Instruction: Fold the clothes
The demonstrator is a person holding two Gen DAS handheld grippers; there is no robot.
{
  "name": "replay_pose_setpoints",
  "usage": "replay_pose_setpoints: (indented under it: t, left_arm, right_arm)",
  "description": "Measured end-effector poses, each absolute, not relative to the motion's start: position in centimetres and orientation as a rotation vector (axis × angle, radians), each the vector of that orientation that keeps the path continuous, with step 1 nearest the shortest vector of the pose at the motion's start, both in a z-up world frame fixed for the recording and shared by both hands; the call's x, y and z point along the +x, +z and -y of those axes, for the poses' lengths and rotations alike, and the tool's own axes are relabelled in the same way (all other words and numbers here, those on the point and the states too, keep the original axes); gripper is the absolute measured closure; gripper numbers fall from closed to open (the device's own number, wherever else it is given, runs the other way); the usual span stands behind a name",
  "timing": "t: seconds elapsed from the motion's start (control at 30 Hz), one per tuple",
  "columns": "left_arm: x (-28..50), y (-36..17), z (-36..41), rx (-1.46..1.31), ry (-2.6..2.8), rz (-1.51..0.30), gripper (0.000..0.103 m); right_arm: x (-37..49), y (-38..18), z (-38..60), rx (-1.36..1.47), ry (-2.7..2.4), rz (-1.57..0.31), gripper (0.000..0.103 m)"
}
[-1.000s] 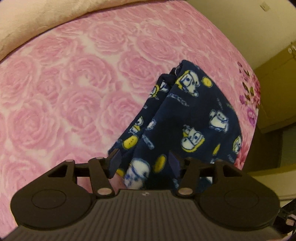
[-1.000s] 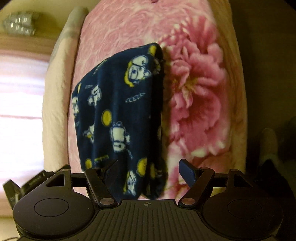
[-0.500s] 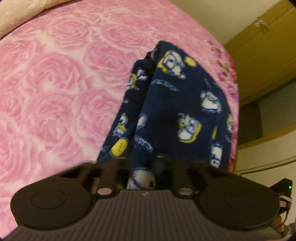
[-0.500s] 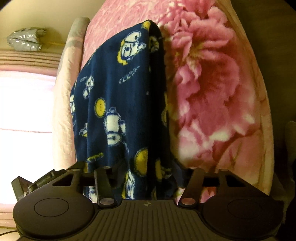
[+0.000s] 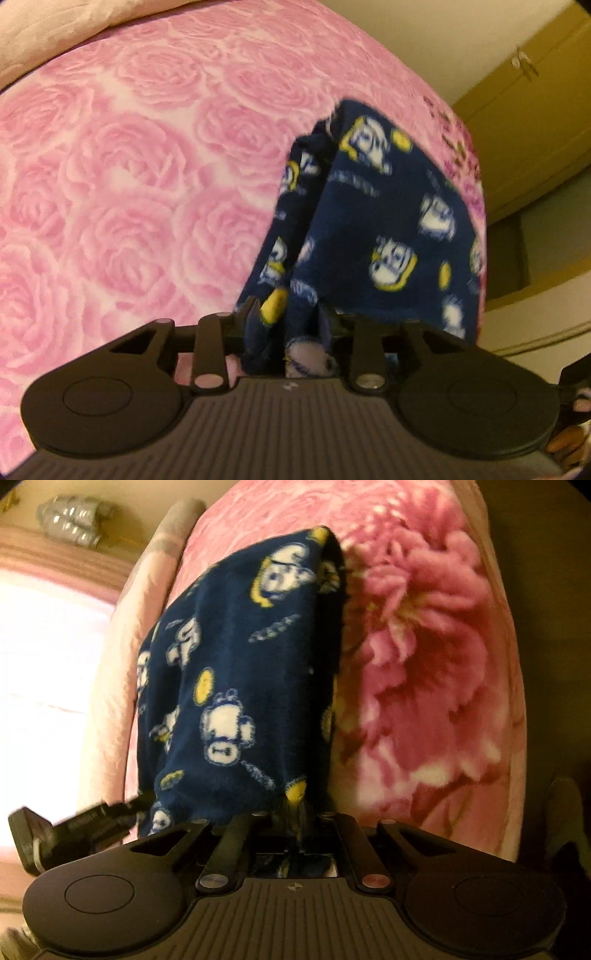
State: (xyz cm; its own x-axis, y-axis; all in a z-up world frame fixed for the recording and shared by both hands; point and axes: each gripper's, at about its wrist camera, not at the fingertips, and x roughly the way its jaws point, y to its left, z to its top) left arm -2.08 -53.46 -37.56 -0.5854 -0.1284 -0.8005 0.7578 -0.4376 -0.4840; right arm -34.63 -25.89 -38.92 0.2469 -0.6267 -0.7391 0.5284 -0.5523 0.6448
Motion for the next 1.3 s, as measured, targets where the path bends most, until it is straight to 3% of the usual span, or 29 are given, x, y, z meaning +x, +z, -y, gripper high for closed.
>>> replay_pose_setpoints:
  t: [0.03, 0.13, 0.3, 0.5, 0.57, 0.6, 0.63, 0.67, 0.7, 0.8, 0.9, 1.03, 1.07, 1.1, 1.13, 1.3]
  left_arm:
    - [-1.9, -36.9, 54.0, 0.913, -2.064, -1.212, 0.069]
    - [-2.3, -35.1, 56.1, 0.802, -2.088, -1.249, 0.051]
    - [-7.0, -35.6, 60.6, 0.686, -2.085, -1.364, 0.043]
    - [-12.0, -38.9, 64.4, 0.672, -2.001, -1.479, 0.042]
    - [-12.9, -39.6, 64.8, 0.684, -1.999, -1.488, 0.054]
    - [-13.2, -39.7, 64.7, 0.693, -2.02, -1.47, 0.066]
    - [-13.7, -39.8, 64.6, 0.709, -2.051, -1.439, 0.095]
    - [-14.1, -39.8, 64.5, 0.724, -2.08, -1.39, 0.094]
    - [-14.5, -39.7, 64.2, 0.729, -2.105, -1.323, 0.095]
    - [-14.9, -40.1, 63.8, 0.718, -2.161, -1.153, 0.094]
    - [-14.6, -42.2, 63.7, 0.717, -2.158, -1.126, 0.092]
    - [-14.1, -42.0, 63.5, 0.691, -2.086, -1.097, 0.078]
    - [-13.9, -41.1, 63.5, 0.681, -2.065, -1.075, 0.078]
    - [-13.7, -40.3, 63.5, 0.67, -2.043, -1.052, 0.079]
    - [-13.5, -39.2, 63.4, 0.662, -2.029, -1.026, 0.085]
    - [-15.5, -34.1, 60.5, 0.696, -2.187, -0.89, 0.09]
  right_arm:
    - [-34.6, -38.1, 25.5, 1.513, -1.549, 0.102, 0.025]
    - [-37.6, -36.6, 25.1, 1.462, -1.612, 0.186, 0.025]
    - [-43.6, -37.0, 26.9, 1.446, -1.664, 0.43, 0.026]
    - [-46.5, -38.8, 31.0, 1.449, -1.647, 0.524, 0.026]
    - [-46.8, -39.5, 31.6, 1.468, -1.635, 0.534, 0.026]
    - [-46.8, -39.9, 31.9, 1.479, -1.625, 0.54, 0.031]
    - [-46.8, -40.5, 32.4, 1.482, -1.609, 0.553, 0.043]
    - [-47.0, -40.9, 32.7, 1.483, -1.588, 0.565, 0.08]
    - [-46.9, -41.2, 32.8, 1.483, -1.586, 0.563, 0.09]
    - [-46.5, -40.5, 32.8, 1.372, -1.657, 0.516, 0.097]
    - [-45.6, -40.5, 33.0, 1.324, -1.726, 0.431, 0.098]
    - [-45.1, -40.4, 33.8, 1.309, -1.757, 0.335, 0.097]
    - [-45.2, -40.0, 34.3, 1.304, -1.764, 0.292, 0.089]
    - [-45.2, -39.3, 34.5, 1.285, -1.797, 0.23, 0.066]
    - [-45.1, -38.3, 34.5, 1.25, -1.851, 0.172, 0.055]
    - [-43.4, -34.1, 34.6, 1.016, -1.965, 0.051, 0.052]
